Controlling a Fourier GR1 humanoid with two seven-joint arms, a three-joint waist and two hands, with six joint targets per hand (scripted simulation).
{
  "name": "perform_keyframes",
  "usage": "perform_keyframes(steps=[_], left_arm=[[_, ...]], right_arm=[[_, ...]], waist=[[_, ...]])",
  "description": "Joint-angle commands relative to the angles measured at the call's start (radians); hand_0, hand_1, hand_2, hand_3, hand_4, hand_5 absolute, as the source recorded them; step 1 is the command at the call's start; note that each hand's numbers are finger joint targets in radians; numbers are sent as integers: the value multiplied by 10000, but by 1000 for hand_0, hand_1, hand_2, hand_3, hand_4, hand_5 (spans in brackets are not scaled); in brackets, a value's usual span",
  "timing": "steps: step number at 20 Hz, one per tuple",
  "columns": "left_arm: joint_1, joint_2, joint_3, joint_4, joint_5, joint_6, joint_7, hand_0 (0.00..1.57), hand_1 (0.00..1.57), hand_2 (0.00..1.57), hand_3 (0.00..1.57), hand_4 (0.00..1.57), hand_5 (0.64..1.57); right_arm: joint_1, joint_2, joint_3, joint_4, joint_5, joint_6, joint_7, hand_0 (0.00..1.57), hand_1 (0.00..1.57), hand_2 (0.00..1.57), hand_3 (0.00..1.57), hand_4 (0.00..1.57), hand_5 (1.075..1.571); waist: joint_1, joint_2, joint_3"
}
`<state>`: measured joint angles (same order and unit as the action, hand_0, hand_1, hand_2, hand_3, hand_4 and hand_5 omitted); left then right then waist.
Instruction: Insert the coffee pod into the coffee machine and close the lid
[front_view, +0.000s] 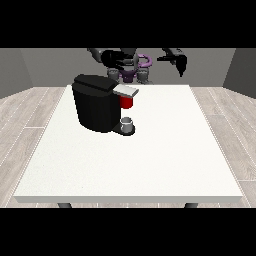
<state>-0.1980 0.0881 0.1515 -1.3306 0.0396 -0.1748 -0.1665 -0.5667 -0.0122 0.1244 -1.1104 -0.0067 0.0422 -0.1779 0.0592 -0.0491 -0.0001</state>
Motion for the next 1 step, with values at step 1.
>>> perform_keyframes(steps=[1], left_arm=[[327,369,595,499,289,-21,42,0,0,0,0,192,1571]], right_arm=[[1902,116,854,-826,-872,-216,-91,0,0,0,0,157,1571]], waist=[[-774,-777,1]])
